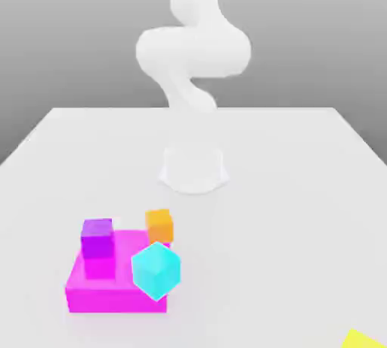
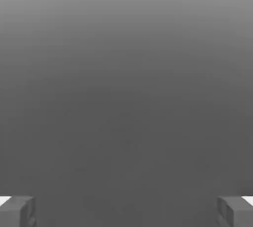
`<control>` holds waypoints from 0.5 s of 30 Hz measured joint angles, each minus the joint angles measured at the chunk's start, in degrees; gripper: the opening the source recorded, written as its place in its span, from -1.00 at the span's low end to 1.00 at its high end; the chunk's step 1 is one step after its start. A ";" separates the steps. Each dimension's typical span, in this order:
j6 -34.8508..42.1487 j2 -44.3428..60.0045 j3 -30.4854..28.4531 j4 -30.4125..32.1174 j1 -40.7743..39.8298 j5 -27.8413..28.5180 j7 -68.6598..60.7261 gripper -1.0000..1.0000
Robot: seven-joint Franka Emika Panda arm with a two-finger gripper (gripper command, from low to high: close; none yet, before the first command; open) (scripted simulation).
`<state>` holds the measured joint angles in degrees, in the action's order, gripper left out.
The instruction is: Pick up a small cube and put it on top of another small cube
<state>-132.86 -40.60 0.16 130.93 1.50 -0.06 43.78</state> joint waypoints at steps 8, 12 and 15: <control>-3.41 16.97 0.94 -2.79 4.50 -0.36 -6.94 0.00; -5.08 25.28 1.85 -4.15 6.30 -0.43 -10.24 0.00; -6.32 31.51 2.77 -5.18 7.43 -0.28 -12.54 0.00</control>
<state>-139.17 -9.10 2.93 125.75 8.94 -0.34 31.24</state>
